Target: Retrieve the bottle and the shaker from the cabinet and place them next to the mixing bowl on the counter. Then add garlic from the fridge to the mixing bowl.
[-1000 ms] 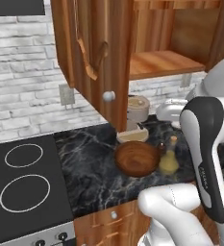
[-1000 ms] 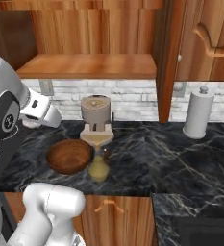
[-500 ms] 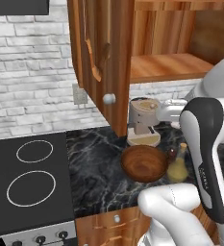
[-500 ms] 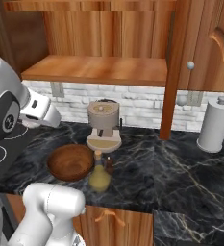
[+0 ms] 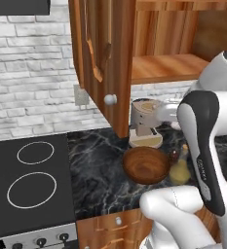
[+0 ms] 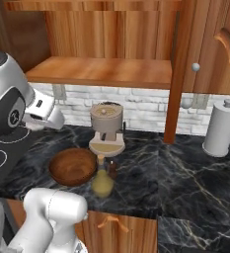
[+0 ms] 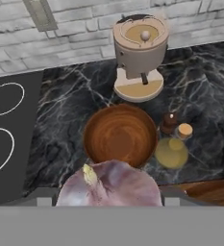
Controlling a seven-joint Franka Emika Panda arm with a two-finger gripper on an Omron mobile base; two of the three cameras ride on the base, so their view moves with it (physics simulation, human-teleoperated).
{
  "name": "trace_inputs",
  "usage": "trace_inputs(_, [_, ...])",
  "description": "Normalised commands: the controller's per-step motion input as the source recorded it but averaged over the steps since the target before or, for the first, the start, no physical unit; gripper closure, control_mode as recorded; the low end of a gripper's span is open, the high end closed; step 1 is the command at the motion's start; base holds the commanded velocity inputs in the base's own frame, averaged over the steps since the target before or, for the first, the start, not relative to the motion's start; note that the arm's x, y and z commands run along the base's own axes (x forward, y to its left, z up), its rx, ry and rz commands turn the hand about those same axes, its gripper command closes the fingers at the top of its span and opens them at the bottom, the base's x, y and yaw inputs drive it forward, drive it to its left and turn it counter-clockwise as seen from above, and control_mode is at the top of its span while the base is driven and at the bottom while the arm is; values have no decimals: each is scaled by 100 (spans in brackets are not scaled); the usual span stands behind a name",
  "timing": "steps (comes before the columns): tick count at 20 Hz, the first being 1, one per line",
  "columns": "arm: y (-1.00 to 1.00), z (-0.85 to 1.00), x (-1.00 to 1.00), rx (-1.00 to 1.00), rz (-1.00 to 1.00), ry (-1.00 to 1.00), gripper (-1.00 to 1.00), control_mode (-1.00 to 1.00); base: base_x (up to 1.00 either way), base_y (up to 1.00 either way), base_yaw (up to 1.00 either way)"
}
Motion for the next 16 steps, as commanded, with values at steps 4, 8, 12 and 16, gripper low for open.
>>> trace_inputs(4, [0, -10, 51, -2, 0, 40, 100, -100, 0, 0, 0])
trace_inputs(8, [-6, -85, 37, 0, 0, 14, 100, -100, 0, 0, 0])
trace_inputs(12, [0, -100, 44, 0, 0, 7, 100, -100, 0, 0, 0])
trace_inputs(16, [0, -100, 35, 0, 0, 6, 100, -100, 0, 0, 0])
